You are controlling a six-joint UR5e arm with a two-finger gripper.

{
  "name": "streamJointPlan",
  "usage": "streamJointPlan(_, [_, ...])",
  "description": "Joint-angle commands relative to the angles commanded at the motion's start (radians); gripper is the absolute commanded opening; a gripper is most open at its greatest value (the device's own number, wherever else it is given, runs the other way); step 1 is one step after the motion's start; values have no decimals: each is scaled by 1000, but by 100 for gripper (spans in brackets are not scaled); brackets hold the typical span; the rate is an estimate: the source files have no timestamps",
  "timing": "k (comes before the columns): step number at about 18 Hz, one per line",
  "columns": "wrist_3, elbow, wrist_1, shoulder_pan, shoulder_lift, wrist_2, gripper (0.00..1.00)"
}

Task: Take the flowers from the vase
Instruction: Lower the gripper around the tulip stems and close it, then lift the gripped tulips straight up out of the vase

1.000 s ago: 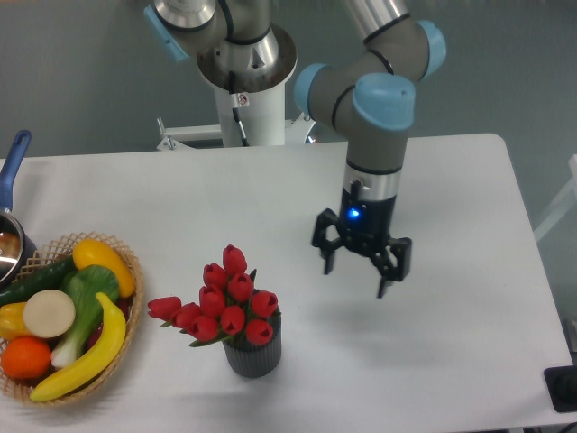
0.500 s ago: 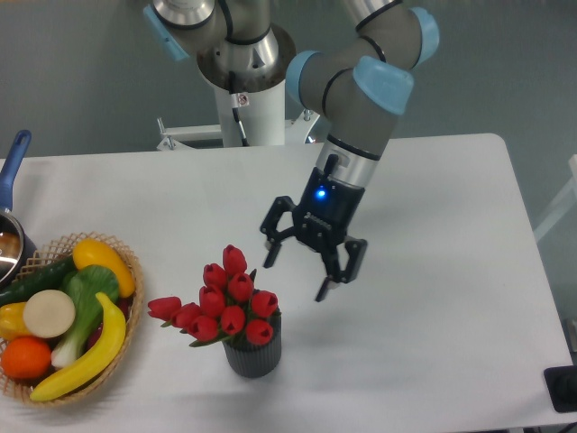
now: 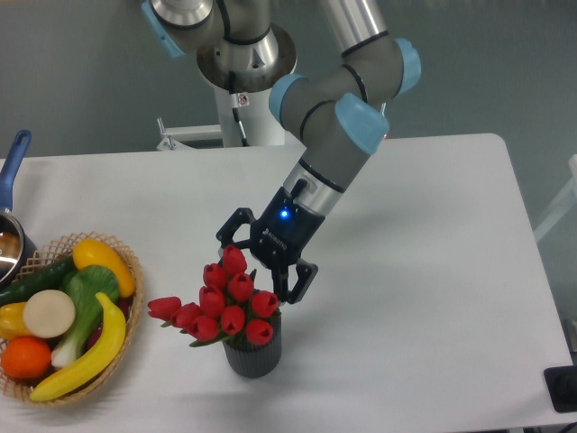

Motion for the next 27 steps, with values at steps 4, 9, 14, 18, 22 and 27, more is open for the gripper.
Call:
streamJointPlan(4, [-39,-2,-2,2,-6,-28,39])
streamJointPlan(9, [-31,0,-5,11,0,1,0])
streamJointPlan(14, [-45,6,-3,17,8,23,0])
streamJointPlan(18, [-107,38,-2,25,20,12,0])
streamJointPlan(22, [-222,92,-3,34,21,-46,0])
streamJointPlan(27, [-324,123,-3,67,49,-121,0])
